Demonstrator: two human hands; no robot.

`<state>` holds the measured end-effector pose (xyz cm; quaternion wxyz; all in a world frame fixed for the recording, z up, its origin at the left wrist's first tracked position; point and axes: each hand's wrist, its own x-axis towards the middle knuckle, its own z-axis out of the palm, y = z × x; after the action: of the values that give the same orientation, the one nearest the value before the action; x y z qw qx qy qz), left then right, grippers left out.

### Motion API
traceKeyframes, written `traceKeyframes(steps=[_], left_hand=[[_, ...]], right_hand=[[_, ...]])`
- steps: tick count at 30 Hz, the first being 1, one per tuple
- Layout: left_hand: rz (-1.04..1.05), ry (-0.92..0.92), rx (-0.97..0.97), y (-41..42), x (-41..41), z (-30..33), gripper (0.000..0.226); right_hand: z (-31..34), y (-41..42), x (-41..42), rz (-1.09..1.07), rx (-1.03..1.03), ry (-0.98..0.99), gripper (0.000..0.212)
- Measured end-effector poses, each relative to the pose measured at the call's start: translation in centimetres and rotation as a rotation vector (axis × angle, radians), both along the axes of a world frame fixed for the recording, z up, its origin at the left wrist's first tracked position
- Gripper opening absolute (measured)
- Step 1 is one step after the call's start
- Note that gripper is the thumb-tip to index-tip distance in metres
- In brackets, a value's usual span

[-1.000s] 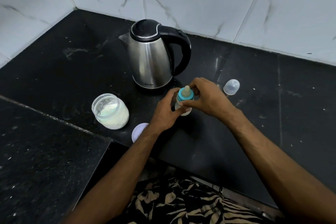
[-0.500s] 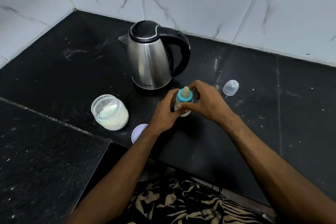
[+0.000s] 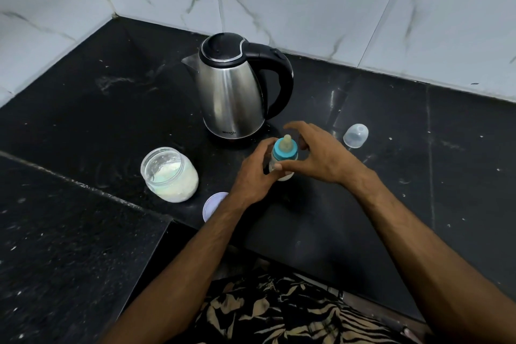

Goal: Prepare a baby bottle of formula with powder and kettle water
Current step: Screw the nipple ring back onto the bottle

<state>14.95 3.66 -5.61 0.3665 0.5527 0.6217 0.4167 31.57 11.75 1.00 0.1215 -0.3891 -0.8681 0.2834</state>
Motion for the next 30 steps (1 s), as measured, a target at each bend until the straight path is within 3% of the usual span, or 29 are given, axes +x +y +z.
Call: traceKeyframes(steps=[2,6,9,13,18,21,24,27,30], left_hand=[[-0.002,-0.010,-0.001,0.0,0.1,0.0,0.062],[-0.001,-0.028,-0.005,0.0,0.1,-0.2,0.065],[-0.004,-0.010,-0.018,0.1,0.1,-0.4,0.065],[0.003,0.005,-0.017,0.0,0.0,-0.4,0.062],[0.012,-0.010,-0.021,0.0,0.0,-0.5,0.065],[0.007,0.017,-0.021,0.0,0.0,-0.4,0.062],[0.005,0.039,-0.007,-0.1,0.0,-0.2,0.055],[0.015,0.035,-0.005,-0.1,0.1,-0.3,0.059],[0.023,0.037,-0.009,-0.1,0.1,-0.9,0.061]], right_hand=[[0.9,0.6,0.4,0.101,-0.010,-0.028,0.077],[0.7,0.4,-0.2,0.107,-0.009,0.020,0.047],[-0.1,-0.3,-0.6,-0.037,-0.017,0.068,0.053],[0.6,0.4,-0.1,0.123,-0.033,-0.016,0.068],[0.3,0.3,-0.6,0.033,-0.005,-0.022,0.049],[-0.3,-0.2,-0.7,-0.040,-0.005,-0.005,0.056],[0.3,0.2,-0.2,0.100,0.008,-0.048,0.073],[0.5,0.7,-0.2,0.144,0.027,-0.080,0.056],[-0.3,0.0,-0.8,0.021,0.039,-0.069,0.048]])
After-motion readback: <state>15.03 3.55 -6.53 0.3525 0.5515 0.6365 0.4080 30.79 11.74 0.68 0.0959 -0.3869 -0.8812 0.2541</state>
